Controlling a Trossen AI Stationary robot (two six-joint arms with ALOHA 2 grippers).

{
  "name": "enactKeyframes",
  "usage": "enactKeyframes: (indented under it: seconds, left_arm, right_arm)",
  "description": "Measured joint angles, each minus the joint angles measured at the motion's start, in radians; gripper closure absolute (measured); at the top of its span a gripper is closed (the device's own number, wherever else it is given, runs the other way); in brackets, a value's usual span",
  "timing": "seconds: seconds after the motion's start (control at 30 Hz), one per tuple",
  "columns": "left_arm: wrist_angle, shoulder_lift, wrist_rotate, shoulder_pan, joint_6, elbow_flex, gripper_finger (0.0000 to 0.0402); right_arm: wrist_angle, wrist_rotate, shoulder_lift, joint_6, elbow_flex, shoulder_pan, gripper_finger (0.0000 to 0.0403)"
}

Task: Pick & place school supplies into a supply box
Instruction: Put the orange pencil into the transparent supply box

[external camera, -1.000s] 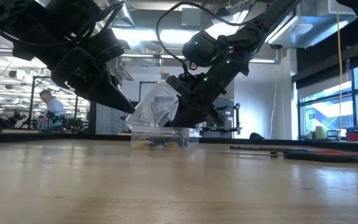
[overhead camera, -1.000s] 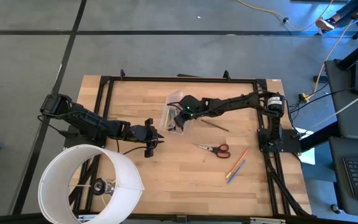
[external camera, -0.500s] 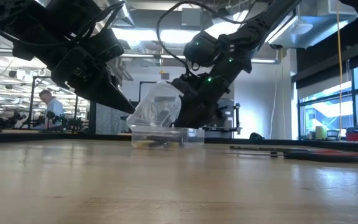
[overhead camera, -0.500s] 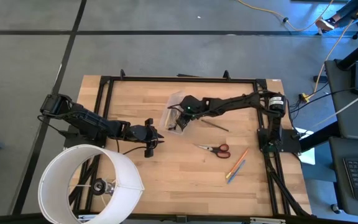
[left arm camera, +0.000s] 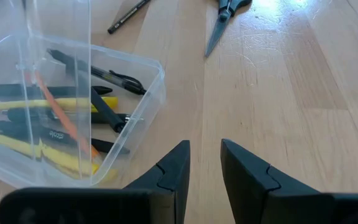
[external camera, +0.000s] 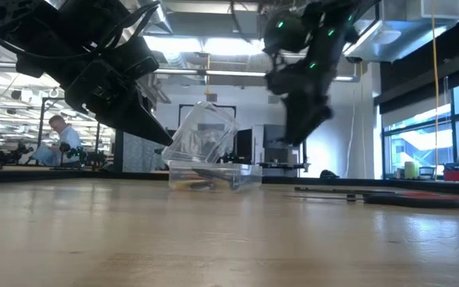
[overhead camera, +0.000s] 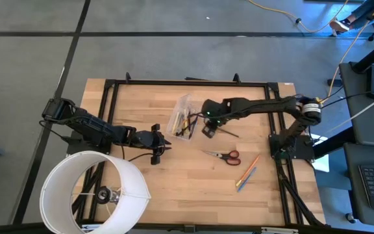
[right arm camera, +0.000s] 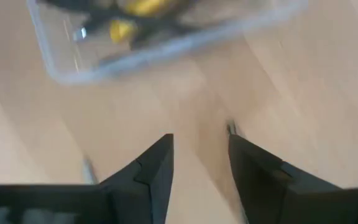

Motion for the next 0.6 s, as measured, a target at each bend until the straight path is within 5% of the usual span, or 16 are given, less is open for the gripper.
enactKeyframes:
  seconds: [0.33, 0.47, 0.6]
  left_arm:
    - [0.0, 0.0, 0.0, 0.0, 0.002, 0.0, 0.0322]
    - [0.0, 0.0, 0.0, 0.0, 0.002, 0.0, 0.032]
    - [0.0, 0.0, 0.0, 0.0, 0.002, 0.0, 0.032]
  right_arm:
    - [-0.43, 0.034, -0.156, 0.073, 0.0, 0.173, 0.0247]
    - [-0.453, 0.034, -0.177, 0.054, 0.0, 0.279, 0.0247]
    - [-0.409, 0.012, -0.178, -0.146, -0.012, 0.414, 0.0247]
